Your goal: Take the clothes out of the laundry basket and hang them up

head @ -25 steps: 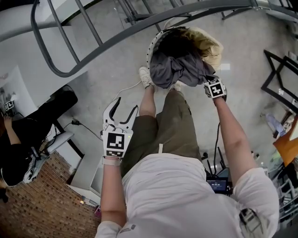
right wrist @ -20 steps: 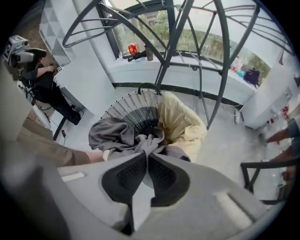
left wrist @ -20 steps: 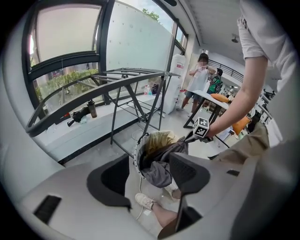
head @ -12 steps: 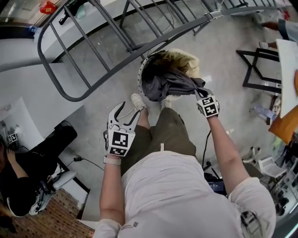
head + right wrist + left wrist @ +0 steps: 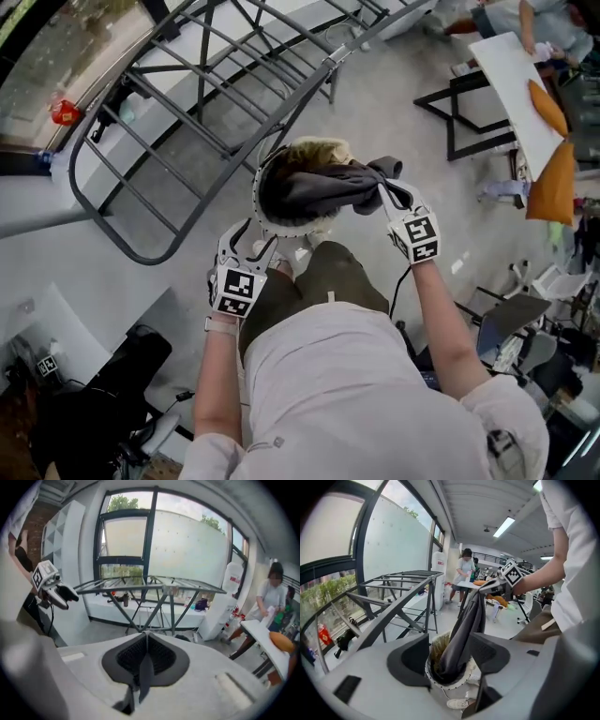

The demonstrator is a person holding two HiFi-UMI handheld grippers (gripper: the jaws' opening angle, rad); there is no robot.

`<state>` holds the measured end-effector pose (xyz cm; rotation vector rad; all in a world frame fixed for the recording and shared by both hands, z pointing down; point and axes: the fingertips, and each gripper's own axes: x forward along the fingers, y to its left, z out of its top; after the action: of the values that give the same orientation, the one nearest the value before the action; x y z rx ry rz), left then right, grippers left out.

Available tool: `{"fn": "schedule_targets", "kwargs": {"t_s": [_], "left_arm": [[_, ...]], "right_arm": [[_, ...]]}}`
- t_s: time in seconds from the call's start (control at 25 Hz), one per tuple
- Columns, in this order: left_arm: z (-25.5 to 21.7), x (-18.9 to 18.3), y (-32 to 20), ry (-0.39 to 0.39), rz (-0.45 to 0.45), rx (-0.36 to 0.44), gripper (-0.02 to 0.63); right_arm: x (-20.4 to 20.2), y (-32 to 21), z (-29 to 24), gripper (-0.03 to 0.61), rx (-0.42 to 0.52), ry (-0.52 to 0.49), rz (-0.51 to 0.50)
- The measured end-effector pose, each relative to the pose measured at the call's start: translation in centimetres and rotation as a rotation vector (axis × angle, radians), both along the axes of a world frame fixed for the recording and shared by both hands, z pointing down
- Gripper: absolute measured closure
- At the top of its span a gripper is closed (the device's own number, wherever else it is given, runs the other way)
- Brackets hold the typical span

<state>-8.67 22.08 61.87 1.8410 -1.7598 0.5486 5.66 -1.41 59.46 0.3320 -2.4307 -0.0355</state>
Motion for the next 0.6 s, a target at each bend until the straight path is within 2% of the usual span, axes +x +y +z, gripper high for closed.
{"fn": "schedule_targets", "kwargs": {"t_s": [0.24, 0.6], "left_arm": [[-1.7, 1.6, -3.8, -0.024, 0.151, 0.051, 0.362], [-4.6, 6.3, -13.2, -0.037, 0.280, 0.122, 0.362]], "right_arm": [[0.1, -0.3, -12.6, 0.562, 0.121, -0.246, 0.068], [-0.2, -2.2, -30.1, 0.565, 0.300, -0.532, 0.080]]}}
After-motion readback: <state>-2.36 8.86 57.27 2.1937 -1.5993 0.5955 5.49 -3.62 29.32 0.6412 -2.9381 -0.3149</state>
